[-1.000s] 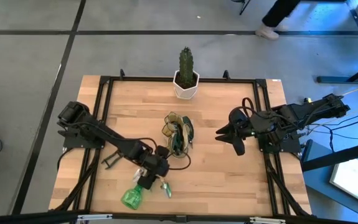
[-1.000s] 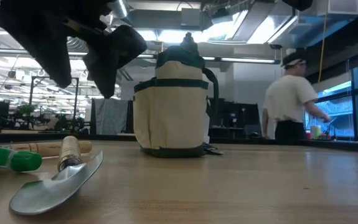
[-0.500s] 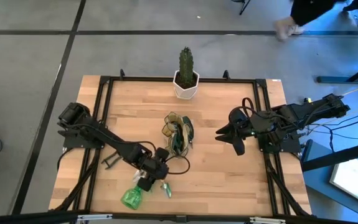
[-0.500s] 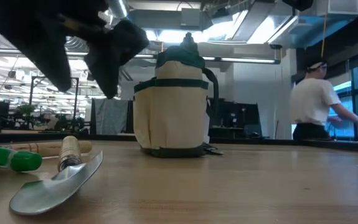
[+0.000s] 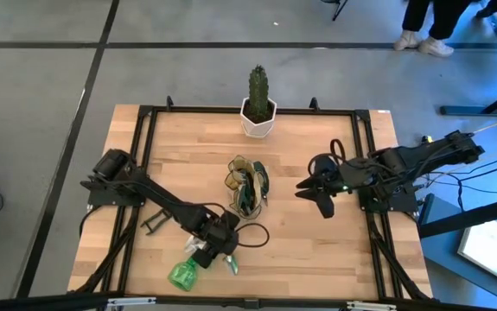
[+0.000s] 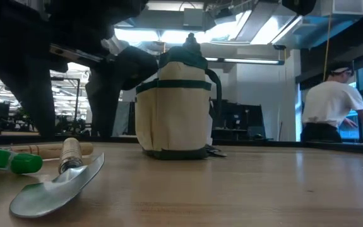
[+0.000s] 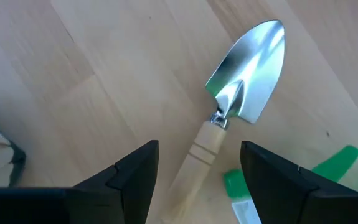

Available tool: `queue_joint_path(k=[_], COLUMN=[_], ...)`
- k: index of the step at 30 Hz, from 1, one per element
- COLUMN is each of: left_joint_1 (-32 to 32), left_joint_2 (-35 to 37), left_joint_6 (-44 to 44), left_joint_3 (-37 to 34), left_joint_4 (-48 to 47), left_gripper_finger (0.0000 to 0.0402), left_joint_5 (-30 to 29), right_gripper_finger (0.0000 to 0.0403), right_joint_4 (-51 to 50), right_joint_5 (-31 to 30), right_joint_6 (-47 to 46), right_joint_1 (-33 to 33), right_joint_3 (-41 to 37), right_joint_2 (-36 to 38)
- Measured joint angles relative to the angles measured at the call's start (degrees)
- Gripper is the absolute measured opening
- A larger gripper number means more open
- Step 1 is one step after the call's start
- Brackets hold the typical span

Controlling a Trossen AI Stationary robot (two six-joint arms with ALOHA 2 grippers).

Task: Pick & Place Garden tools in Gardening bag
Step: Put the right brown trowel into the green gardening bag

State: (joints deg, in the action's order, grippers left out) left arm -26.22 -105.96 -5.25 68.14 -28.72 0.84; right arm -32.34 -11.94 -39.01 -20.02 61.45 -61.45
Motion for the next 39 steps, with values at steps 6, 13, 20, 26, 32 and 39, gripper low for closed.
queue_joint_path(k=[6, 13, 20, 26, 32, 39], left_joint_1=[-0.11, -0.28, -0.48, -0.43, -0.28, -0.24], left_joint_2=[-0.6, -2.31, -3.53, -3.53, -3.72, -3.79], left_joint_6=[-0.53, -0.53, 0.25, 1.37, 2.62, 3.1], left_joint_3=[0.07, 0.09, 0.11, 0.11, 0.13, 0.18], left_joint_4=[-1.81, -3.7, -4.51, -4.51, -4.43, -5.3], left_gripper_finger=[0.0221, 0.0221, 0.0221, 0.022, 0.0178, 0.0068], left_joint_5=[0.21, 0.49, 0.27, 0.46, 0.48, 0.16], right_gripper_finger=[0.0149, 0.0149, 0.0149, 0.0149, 0.0149, 0.0149], right_joint_4=[0.03, 0.07, 0.28, 0.45, 0.42, 0.44], right_joint_5=[0.11, 0.11, 0.11, 0.11, 0.09, 0.07], right_joint_6=[0.0, -0.08, -0.19, -0.21, -0.19, -0.21], right_joint_1=[0.01, -0.01, -0.01, 0.0, -0.01, 0.01], right_joint_3=[0.0, 0.0, 0.0, -0.02, -0.02, -0.02], right_joint_2=[-1.09, -1.37, -1.37, -1.37, -1.37, -1.37])
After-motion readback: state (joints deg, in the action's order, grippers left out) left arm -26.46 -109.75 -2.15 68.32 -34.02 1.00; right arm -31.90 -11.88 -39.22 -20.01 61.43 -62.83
